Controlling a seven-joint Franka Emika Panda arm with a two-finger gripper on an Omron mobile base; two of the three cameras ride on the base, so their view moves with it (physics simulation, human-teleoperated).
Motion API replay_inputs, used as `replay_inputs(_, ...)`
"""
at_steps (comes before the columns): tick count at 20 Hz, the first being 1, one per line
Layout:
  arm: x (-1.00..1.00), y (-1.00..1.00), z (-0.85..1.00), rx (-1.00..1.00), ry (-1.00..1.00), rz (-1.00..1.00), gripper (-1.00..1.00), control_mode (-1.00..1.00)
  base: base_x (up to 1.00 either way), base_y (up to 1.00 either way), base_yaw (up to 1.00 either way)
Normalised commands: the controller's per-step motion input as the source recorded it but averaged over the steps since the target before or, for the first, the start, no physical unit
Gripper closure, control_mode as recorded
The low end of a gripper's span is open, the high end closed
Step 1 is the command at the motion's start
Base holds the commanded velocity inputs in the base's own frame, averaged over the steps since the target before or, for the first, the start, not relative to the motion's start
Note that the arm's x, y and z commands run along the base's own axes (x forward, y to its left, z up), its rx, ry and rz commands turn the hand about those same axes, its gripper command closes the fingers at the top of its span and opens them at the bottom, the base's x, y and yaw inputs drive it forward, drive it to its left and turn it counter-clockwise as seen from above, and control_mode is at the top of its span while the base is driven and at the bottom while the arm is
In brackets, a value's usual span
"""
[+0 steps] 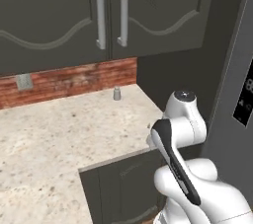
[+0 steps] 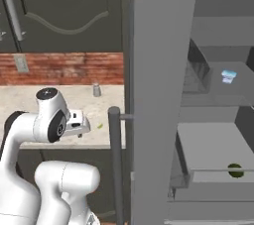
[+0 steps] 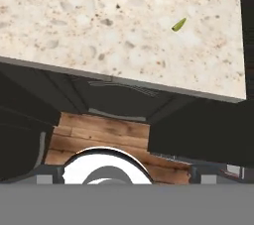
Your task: Place the lemon wedge and lime inside the fridge drawer. Close the drawer after placing the vegetables.
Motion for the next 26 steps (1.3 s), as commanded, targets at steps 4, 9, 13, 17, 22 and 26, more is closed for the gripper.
replay_inputs(4, 0.00, 0.00, 0.00, 0.00, 0.00, 0.00, -1.00, 1.00, 0.47, 0.02, -0.27)
replay_inputs(9, 0.54, 0.11, -0.11, 0.00, 0.06, -0.48, -1.00, -1.00, 0.00, 0.00, 0.00)
replay_inputs(13, 1.00, 0.25, -0.15, 0.00, 0.16, -0.39, -1.00, -1.00, 0.00, 0.00, 0.00)
replay_inputs(17, 0.95, 0.03, -0.12, 0.00, 0.23, -0.19, -1.00, -1.00, 0.00, 0.00, 0.00)
replay_inputs(22, 0.79, 0.00, -0.19, 0.00, 0.25, -0.10, -1.00, -1.00, 0.00, 0.00, 0.00)
replay_inputs(26, 0.52, -0.13, -0.33, 0.01, 0.13, -0.01, -1.00, -1.00, 0.00, 0.00, 0.00)
